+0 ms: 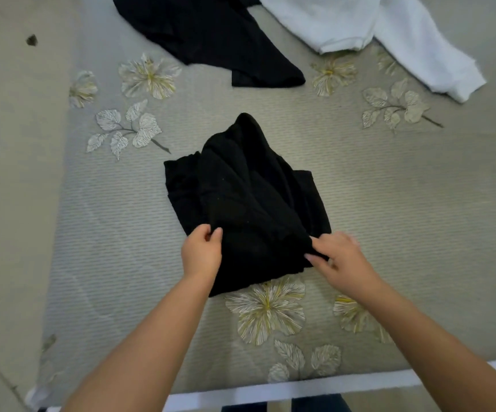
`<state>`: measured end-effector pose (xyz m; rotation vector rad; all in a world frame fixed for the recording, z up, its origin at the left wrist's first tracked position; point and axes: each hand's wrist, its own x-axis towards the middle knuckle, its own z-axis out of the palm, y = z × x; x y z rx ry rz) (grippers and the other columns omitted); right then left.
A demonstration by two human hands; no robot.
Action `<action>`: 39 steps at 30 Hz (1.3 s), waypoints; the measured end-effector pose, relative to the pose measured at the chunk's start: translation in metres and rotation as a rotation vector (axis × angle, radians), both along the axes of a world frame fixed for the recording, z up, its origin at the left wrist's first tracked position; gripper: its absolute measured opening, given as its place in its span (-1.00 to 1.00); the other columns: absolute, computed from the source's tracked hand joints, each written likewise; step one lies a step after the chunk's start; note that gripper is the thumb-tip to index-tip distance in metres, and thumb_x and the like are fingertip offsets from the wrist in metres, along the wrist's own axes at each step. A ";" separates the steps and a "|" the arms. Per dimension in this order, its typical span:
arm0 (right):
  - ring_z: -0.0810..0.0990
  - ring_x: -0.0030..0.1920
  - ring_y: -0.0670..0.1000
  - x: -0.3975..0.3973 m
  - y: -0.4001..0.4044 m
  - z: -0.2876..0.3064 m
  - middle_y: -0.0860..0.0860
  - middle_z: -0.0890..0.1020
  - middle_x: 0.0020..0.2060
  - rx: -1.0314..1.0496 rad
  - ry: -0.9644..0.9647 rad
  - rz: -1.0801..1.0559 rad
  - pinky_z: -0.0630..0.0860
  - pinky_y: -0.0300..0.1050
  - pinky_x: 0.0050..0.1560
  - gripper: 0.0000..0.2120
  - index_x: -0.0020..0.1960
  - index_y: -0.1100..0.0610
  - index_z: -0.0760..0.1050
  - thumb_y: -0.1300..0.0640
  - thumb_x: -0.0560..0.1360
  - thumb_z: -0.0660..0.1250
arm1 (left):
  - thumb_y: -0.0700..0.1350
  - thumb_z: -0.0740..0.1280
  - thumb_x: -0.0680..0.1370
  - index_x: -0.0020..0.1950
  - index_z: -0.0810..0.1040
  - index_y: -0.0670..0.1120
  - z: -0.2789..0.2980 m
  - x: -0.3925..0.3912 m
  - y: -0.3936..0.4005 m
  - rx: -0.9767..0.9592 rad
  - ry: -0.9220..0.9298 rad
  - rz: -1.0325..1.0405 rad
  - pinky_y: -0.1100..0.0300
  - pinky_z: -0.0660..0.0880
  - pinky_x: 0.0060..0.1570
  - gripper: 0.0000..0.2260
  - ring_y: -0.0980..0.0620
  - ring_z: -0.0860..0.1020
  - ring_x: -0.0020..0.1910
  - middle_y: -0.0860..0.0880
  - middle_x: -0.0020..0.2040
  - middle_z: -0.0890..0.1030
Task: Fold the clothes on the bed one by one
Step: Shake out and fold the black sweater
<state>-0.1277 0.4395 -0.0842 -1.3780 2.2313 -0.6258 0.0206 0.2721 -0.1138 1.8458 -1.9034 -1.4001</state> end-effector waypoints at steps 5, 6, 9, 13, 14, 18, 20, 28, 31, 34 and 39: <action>0.47 -0.39 0.06 0.005 0.036 0.014 -0.04 0.48 -0.48 0.117 0.035 -0.154 -0.03 -0.13 -0.24 -0.85 -0.31 0.04 0.46 0.17 0.42 0.25 | -0.19 0.21 0.56 -0.34 0.39 -0.09 -0.006 0.086 -0.001 -0.050 0.051 0.132 0.03 0.36 -0.21 -0.74 -0.05 0.41 -0.28 -0.16 -0.32 0.45; 0.48 -0.39 0.06 0.013 0.042 0.011 -0.05 0.47 -0.49 0.156 0.061 -0.147 -0.04 -0.12 -0.26 -0.82 -0.32 0.02 0.43 0.18 0.44 0.26 | -0.20 0.21 0.56 -0.36 0.38 -0.08 -0.011 0.107 0.003 -0.029 -0.004 0.146 0.01 0.35 -0.22 -0.72 -0.07 0.43 -0.27 -0.16 -0.33 0.46; 0.57 -0.17 0.12 0.041 0.060 -0.004 0.07 0.60 -0.27 0.455 0.096 -0.182 0.11 -0.09 -0.09 -0.87 -0.05 0.19 0.48 0.13 0.53 0.23 | -0.22 0.21 0.57 -0.31 0.46 -0.20 -0.030 0.164 0.024 0.129 -0.249 0.171 0.00 0.34 -0.19 -0.75 -0.23 0.52 -0.15 -0.26 -0.27 0.52; 0.54 0.07 0.08 0.059 0.074 -0.019 0.07 0.60 0.02 0.992 -0.015 -0.027 0.34 -0.10 0.07 -0.72 0.17 0.15 0.42 0.03 0.53 0.21 | -0.22 0.21 0.56 0.06 0.53 -0.33 -0.039 0.198 0.052 0.318 -0.496 0.012 0.03 0.37 -0.08 -0.79 -0.27 0.51 0.04 -0.33 0.02 0.57; 0.53 0.07 0.07 0.058 0.074 -0.019 0.08 0.59 0.05 1.061 -0.099 0.038 0.39 -0.14 0.01 -0.72 0.16 0.16 0.44 0.06 0.50 0.24 | -0.24 0.22 0.54 0.04 0.54 -0.31 -0.036 0.197 0.052 0.287 -0.498 -0.043 0.05 0.37 -0.12 -0.82 -0.27 0.52 0.02 -0.31 -0.01 0.58; 0.53 0.00 0.06 0.030 0.050 -0.016 0.15 0.60 0.03 0.947 -0.205 -0.069 0.41 -0.25 -0.20 -0.73 0.15 0.20 0.51 0.23 0.46 0.26 | -0.30 0.20 0.48 0.15 0.49 -0.24 -0.020 0.167 0.027 0.043 -0.340 -0.081 0.11 0.37 -0.10 -0.74 -0.21 0.51 0.08 -0.25 0.07 0.57; 0.52 0.12 0.16 0.016 0.025 -0.012 0.21 0.59 0.10 0.669 -0.086 -0.374 0.40 -0.14 -0.01 -0.70 0.20 0.23 0.49 0.22 0.49 0.23 | -0.19 0.21 0.53 0.34 0.34 -0.24 -0.017 0.145 0.012 0.045 -0.295 -0.072 0.06 0.37 0.10 -0.62 -0.19 0.45 0.21 -0.23 0.24 0.48; 0.52 -0.10 -0.03 0.050 -0.064 0.002 -0.08 0.54 -0.24 0.206 -0.205 -0.434 0.28 -0.28 -0.13 -0.58 0.17 0.16 0.51 -0.12 0.48 0.26 | -0.25 0.27 0.53 0.24 0.49 -0.22 0.002 0.100 0.022 0.099 0.040 -0.249 0.39 0.29 0.12 -0.72 0.02 0.46 0.19 -0.15 0.20 0.54; 0.54 -0.02 0.00 0.073 -0.073 -0.003 0.02 0.59 -0.11 0.386 -0.266 -0.324 0.37 -0.22 -0.03 -0.43 0.24 0.22 0.45 -0.16 0.41 0.34 | -0.31 0.24 0.54 0.34 0.38 -0.21 0.010 0.110 0.038 0.072 0.125 -0.512 0.65 0.12 0.05 -0.64 0.13 0.35 0.19 -0.15 0.27 0.47; 0.55 -0.23 -0.02 0.091 -0.070 -0.009 0.01 0.60 -0.28 0.360 -0.552 -0.331 0.47 -0.18 -0.10 -0.73 0.06 0.27 0.56 0.09 0.47 0.34 | -0.31 0.20 0.56 0.40 0.29 -0.17 0.010 0.125 0.039 0.107 0.110 -0.593 0.53 0.13 0.13 -0.60 0.13 0.34 0.22 -0.11 0.28 0.44; 0.49 -0.37 -0.16 0.092 -0.054 -0.003 -0.09 0.58 -0.36 0.273 -0.760 -0.535 0.33 -0.35 -0.37 -0.72 -0.25 0.01 0.52 -0.16 0.48 0.23 | -0.28 0.18 0.57 0.42 0.27 -0.13 0.012 0.124 0.042 0.086 0.061 -0.691 0.53 0.12 0.06 -0.59 0.14 0.33 0.14 -0.10 0.21 0.46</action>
